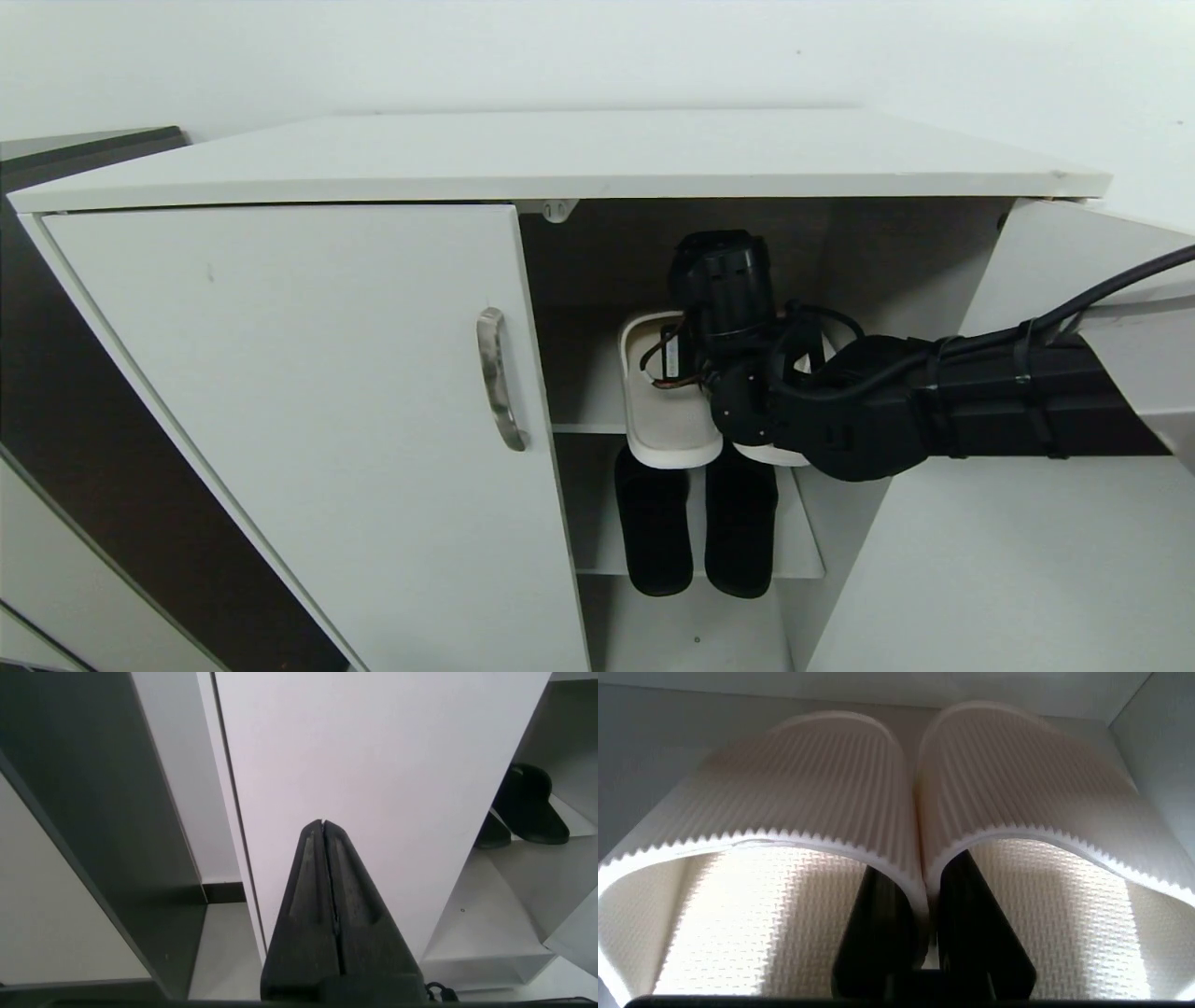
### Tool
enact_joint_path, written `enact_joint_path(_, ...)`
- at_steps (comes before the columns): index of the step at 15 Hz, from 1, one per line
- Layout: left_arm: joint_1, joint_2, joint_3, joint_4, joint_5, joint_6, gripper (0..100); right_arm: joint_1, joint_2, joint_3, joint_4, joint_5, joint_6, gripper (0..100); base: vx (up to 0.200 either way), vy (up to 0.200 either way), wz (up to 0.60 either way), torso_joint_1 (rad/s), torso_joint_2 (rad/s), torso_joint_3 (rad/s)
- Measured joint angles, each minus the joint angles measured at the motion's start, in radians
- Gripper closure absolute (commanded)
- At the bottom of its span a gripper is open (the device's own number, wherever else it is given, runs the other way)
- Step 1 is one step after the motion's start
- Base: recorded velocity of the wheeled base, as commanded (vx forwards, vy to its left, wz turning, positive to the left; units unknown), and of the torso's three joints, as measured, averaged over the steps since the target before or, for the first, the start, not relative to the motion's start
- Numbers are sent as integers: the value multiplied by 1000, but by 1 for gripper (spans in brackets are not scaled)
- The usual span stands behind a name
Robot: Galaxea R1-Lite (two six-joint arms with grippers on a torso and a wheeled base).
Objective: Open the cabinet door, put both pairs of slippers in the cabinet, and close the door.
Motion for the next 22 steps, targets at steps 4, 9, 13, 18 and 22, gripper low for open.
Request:
enact_joint_path(4, 0, 0, 0, 0, 0, 0, 100, 0, 2, 3, 0, -1, -6, 0, 0, 0, 0, 0, 0, 0)
enact_joint_path(9, 0, 0, 0, 0, 0, 0, 100, 3, -6, 24, 0, -3, -6, 0, 0, 0, 0, 0, 0, 0)
enact_joint_path(13, 0, 0, 0, 0, 0, 0, 100, 27, -43, 108, -6, -4, -2, 0, 0, 0, 0, 0, 0, 0)
enact_joint_path(18, 0, 0, 0, 0, 0, 0, 100, 77, -122, 233, -69, -16, 2, 0, 0, 0, 0, 0, 0, 0)
enact_joint_path(22, 0, 0, 0, 0, 0, 0, 100, 180, -233, 419, -179, -22, -2, 100, 0, 0, 0, 0, 0, 0)
